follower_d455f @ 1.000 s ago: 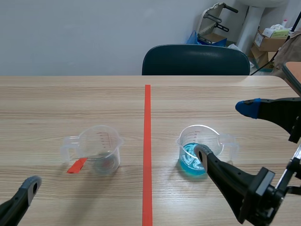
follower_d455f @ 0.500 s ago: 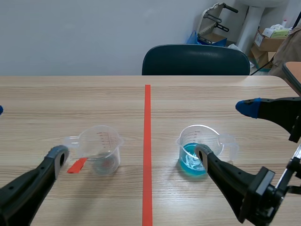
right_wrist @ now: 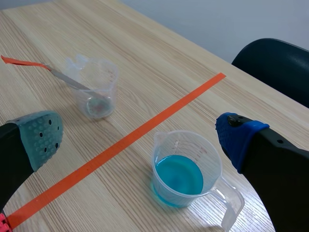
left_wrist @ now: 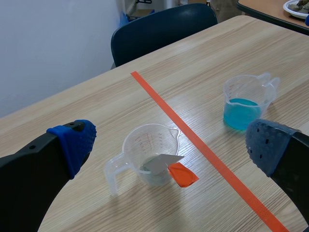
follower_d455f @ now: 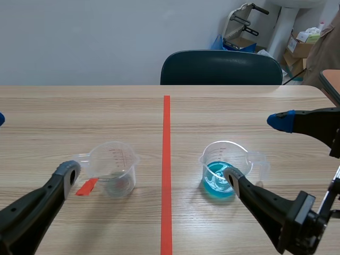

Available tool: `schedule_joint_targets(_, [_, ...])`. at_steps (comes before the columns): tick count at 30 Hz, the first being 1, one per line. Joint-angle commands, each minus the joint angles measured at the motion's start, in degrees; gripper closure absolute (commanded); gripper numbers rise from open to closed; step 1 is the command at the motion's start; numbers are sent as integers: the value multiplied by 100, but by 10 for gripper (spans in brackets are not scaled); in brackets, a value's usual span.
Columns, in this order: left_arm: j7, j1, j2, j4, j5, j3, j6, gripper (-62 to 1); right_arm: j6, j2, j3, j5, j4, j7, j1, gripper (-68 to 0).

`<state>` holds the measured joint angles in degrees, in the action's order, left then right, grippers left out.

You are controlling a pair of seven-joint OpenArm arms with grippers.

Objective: Do the redox reaction experiment

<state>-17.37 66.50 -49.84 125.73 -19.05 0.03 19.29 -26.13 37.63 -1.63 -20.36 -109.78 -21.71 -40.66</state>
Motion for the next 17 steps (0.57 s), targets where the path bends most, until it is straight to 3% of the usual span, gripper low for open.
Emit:
schedule_joint_targets(1, [-76,0,28,44,28,-22,-9,-623,7,28,-24,-83,-28,-24,52,-679])
schedule_joint_targets(17, [-55,0,28,17,24,-22,-17,-623,24,13,-24,-85,-28,96,83,-679])
